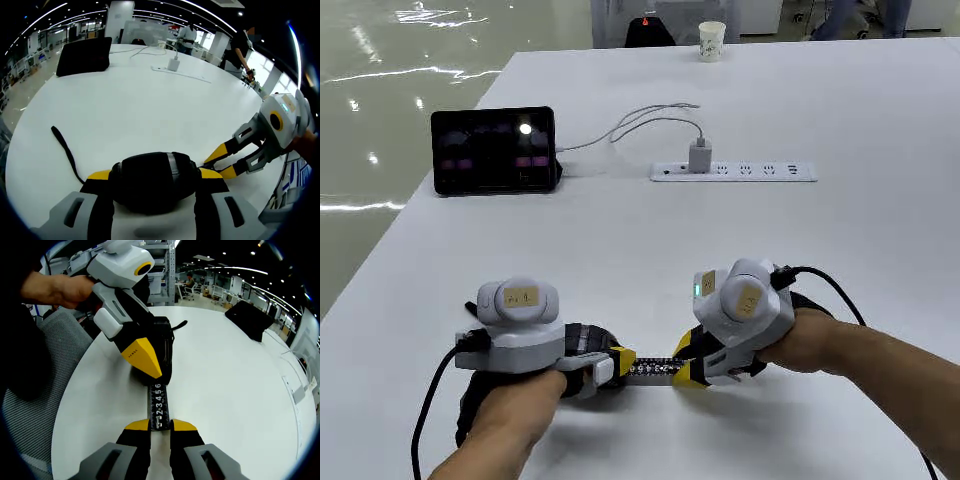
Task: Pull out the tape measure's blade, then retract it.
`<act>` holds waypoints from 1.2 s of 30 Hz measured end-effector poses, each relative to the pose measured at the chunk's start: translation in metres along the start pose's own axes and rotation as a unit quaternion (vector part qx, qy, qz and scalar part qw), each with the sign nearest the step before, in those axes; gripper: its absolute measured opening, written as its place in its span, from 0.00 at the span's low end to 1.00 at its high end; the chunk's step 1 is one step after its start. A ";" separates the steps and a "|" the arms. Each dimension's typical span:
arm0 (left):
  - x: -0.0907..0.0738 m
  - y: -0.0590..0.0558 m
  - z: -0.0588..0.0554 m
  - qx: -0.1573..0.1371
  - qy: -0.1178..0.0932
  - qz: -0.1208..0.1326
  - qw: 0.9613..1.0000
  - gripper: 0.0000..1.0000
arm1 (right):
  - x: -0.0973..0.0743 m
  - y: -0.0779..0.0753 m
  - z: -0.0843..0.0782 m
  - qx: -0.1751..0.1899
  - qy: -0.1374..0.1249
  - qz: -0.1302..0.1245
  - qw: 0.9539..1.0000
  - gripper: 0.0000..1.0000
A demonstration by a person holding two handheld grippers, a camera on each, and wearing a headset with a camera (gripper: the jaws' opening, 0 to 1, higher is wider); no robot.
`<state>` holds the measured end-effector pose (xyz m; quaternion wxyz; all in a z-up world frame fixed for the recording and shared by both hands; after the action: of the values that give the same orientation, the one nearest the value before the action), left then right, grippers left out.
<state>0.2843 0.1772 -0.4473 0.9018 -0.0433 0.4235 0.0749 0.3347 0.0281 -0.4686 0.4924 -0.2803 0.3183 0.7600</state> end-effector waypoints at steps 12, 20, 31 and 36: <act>0.000 0.000 0.000 -0.001 0.002 -0.002 1.000 0.60 | 0.010 -0.002 0.011 -0.004 -0.011 0.005 1.000 0.10; 0.001 0.001 0.000 -0.002 0.003 -0.003 1.000 0.60 | 0.017 -0.003 0.019 -0.007 -0.018 0.007 1.000 0.10; 0.001 0.001 0.001 -0.002 0.003 -0.004 1.000 0.60 | 0.024 -0.004 0.027 -0.012 -0.026 0.006 1.000 0.11; 0.001 0.001 0.001 -0.003 0.003 -0.004 1.000 0.60 | 0.026 -0.004 0.030 -0.014 -0.029 0.005 0.999 0.11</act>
<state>0.2850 0.1784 -0.4475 0.9007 -0.0474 0.4257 0.0726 0.3258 0.0668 -0.4698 0.4933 -0.2635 0.2952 0.7746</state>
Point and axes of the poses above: the centre of the closed fingertips' face, and the gripper's own axes: x roughly forward along the fingers, y roughly to its left, z roughly out of its top, the point moved 7 cm from there along -x, roughly backward along the fingers, and after that the axes turned 14 degrees about z, right-handed, at the moved point
